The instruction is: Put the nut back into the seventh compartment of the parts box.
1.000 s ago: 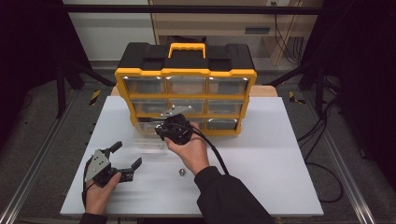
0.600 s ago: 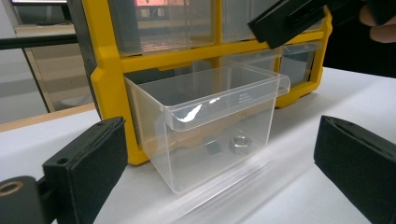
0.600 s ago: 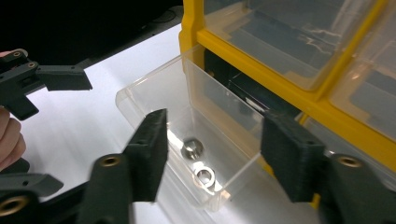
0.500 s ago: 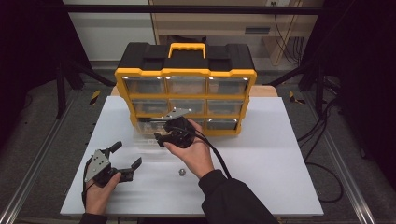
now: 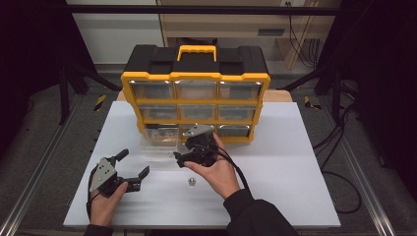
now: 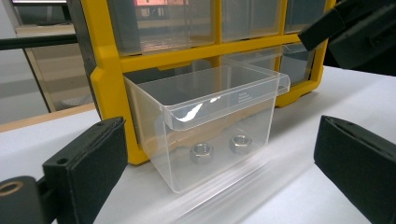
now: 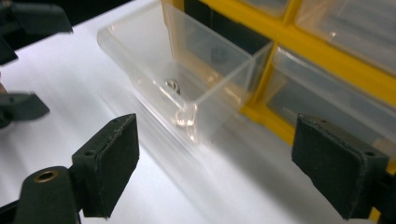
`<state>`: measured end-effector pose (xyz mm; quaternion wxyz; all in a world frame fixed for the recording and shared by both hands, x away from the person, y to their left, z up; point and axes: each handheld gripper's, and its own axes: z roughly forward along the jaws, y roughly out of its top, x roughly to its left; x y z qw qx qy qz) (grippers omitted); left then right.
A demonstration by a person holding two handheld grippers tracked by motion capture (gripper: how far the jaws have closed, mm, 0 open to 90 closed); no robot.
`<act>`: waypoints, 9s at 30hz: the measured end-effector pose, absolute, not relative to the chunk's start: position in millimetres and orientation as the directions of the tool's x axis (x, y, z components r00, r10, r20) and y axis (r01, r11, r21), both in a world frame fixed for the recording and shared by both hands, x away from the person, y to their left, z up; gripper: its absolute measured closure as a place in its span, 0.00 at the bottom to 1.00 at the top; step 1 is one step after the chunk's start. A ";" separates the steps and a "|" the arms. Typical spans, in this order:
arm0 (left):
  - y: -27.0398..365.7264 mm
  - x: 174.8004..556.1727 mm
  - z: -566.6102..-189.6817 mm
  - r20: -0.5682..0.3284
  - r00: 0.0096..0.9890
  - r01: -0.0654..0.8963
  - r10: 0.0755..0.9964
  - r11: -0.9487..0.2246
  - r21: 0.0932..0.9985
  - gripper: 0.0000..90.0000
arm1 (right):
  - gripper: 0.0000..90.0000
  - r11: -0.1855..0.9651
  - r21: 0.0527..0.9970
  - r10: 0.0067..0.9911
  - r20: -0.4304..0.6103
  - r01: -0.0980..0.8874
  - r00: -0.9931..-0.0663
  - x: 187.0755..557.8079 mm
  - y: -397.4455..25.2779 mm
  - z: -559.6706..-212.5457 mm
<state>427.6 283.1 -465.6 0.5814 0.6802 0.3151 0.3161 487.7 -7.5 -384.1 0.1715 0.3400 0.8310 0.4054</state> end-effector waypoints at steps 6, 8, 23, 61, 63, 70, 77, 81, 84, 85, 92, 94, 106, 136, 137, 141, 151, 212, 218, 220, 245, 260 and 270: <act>282.8 427.8 -465.7 0.064 0.602 0.061 0.796 -0.126 0.990 0.03 | 0.14 0.462 0.767 0.699 -0.005 0.446 -0.715 483.7 -16.2 -393.2; 282.5 427.8 -465.7 0.065 0.602 0.061 0.796 -0.127 0.990 0.03 | 0.13 0.467 0.759 0.698 0.000 0.454 -0.716 482.4 -18.1 -396.0; 282.8 427.6 -465.5 0.069 0.602 0.058 0.796 -0.129 0.990 0.03 | 0.12 0.522 0.687 0.676 0.028 0.505 -0.736 476.5 -22.7 -411.3; 282.3 427.0 -465.4 0.085 0.609 0.041 0.789 -0.138 0.990 0.03 | 0.08 0.609 0.597 0.639 0.021 0.522 -0.769 472.6 -17.3 -432.0; 282.4 427.0 -465.4 0.085 0.609 0.041 0.789 -0.138 0.990 0.03 | 0.08 0.610 0.595 0.638 0.023 0.524 -0.769 472.2 -16.6 -433.0; 282.3 427.0 -465.5 0.087 0.609 0.040 0.788 -0.140 0.989 0.03 | 0.07 0.609 0.590 0.641 0.028 0.531 -0.767 472.7 -15.9 -437.0; 282.3 426.9 -465.5 0.088 0.610 0.040 0.788 -0.141 0.989 0.03 | 0.07 0.613 0.586 0.638 0.027 0.530 -0.769 473.0 -14.7 -438.9; 282.5 426.9 -465.4 0.087 0.609 0.040 0.788 -0.141 0.989 0.03 | 0.08 0.611 0.584 0.641 0.032 0.535 -0.767 473.4 -13.8 -440.6; 282.8 426.8 -465.3 0.086 0.608 0.040 0.789 -0.139 0.990 0.03 | 0.10 0.612 0.585 0.638 0.033 0.532 -0.769 473.9 -14.0 -442.1; 283.0 426.9 -465.3 0.086 0.607 0.040 0.790 -0.138 0.990 0.03 | 0.11 0.610 0.586 0.639 0.035 0.534 -0.768 474.1 -14.2 -442.3; 283.7 426.4 -464.9 0.089 0.602 0.037 0.794 -0.139 0.990 0.03 | 0.24 0.612 0.584 0.635 0.039 0.533 -0.772 475.4 -15.6 -441.6; 283.9 426.5 -465.0 0.088 0.601 0.038 0.794 -0.139 0.990 0.03 | 0.29 0.616 0.582 0.631 0.040 0.531 -0.775 475.5 -15.5 -441.7; 283.6 426.8 -465.1 0.088 0.603 0.039 0.793 -0.140 0.989 0.03 | 0.50 0.627 0.572 0.603 0.073 0.529 -0.794 475.8 -14.7 -441.9; 283.2 427.6 -465.8 0.087 0.605 0.043 0.792 -0.142 0.989 0.03 | 0.71 0.719 0.479 0.537 0.077 0.504 -0.840 472.5 -1.9 -451.9; 283.2 427.5 -465.8 0.087 0.605 0.043 0.791 -0.142 0.989 0.03 | 0.71 0.721 0.477 0.536 0.076 0.503 -0.841 472.7 -1.5 -452.3; 283.2 427.5 -465.7 0.088 0.606 0.043 0.791 -0.142 0.989 0.03 | 0.73 0.726 0.470 0.535 0.074 0.502 -0.842 473.4 -0.6 -453.8; 283.3 427.6 -465.8 0.087 0.605 0.043 0.791 -0.141 0.989 0.03 | 0.78 0.727 0.467 0.538 0.068 0.503 -0.840 473.7 0.2 -454.9; 283.5 427.5 -465.7 0.086 0.604 0.043 0.792 -0.140 0.989 0.03 | 0.78 0.565 0.675 0.613 0.044 0.476 -0.789 481.1 -31.5 -421.6; 283.7 427.4 -465.6 0.085 0.603 0.043 0.793 -0.139 0.989 0.03 | 0.78 0.543 0.694 0.621 0.047 0.473 -0.783 483.2 -35.0 -419.2; 283.5 427.4 -465.6 0.086 0.604 0.042 0.793 -0.140 0.989 0.03 | 0.78 0.536 0.699 0.630 0.042 0.473 -0.776 483.2 -36.2 -417.7; 283.0 427.3 -465.7 0.086 0.606 0.042 0.791 -0.141 0.989 0.03 | 0.78 0.467 0.756 0.647 0.062 0.459 -0.760 488.9 -42.0 -402.6; 283.1 427.3 -465.7 0.087 0.606 0.041 0.790 -0.141 0.989 0.03 | 0.78 0.447 0.785 0.642 0.053 0.429 -0.765 493.9 -37.1 -389.3; 283.3 427.3 -465.6 0.086 0.607 0.041 0.790 -0.140 0.989 0.03 | 0.78 0.430 0.800 0.645 0.051 0.417 -0.762 494.7 -33.8 -378.5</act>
